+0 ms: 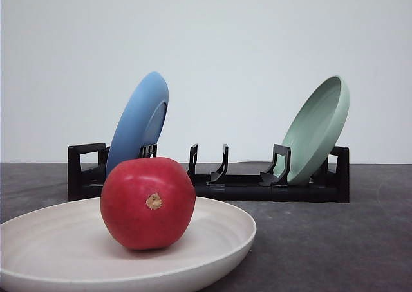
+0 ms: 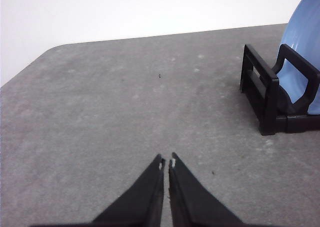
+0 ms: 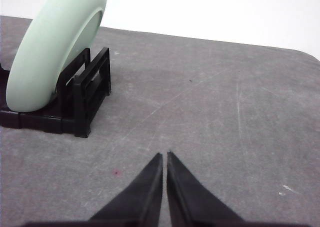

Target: Place pomegranate in white plate

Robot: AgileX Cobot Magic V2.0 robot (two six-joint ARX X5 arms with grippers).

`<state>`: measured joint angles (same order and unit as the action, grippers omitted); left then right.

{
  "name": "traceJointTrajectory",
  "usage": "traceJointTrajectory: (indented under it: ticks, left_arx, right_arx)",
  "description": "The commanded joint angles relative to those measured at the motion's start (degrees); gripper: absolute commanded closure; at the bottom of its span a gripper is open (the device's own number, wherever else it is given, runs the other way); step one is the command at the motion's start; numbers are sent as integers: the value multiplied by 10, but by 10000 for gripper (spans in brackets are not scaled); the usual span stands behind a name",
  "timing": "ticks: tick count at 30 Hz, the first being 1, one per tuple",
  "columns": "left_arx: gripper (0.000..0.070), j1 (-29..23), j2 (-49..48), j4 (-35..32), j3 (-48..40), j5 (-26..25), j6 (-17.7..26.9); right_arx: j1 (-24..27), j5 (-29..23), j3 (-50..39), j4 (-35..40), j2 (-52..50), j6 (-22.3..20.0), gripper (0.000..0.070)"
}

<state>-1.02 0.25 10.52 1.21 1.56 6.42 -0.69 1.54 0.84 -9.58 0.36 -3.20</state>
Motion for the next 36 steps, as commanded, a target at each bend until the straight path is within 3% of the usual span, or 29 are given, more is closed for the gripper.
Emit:
traceJointTrajectory:
  ticks: [1, 36]
  left_arx:
    - [700, -1, -1, 2, -5, -1, 4]
    - [700, -1, -1, 2, -5, -1, 4]
  right_arx:
    - [1, 0, -2, 6, -2, -1, 692]
    - [1, 0, -2, 6, -2, -1, 692]
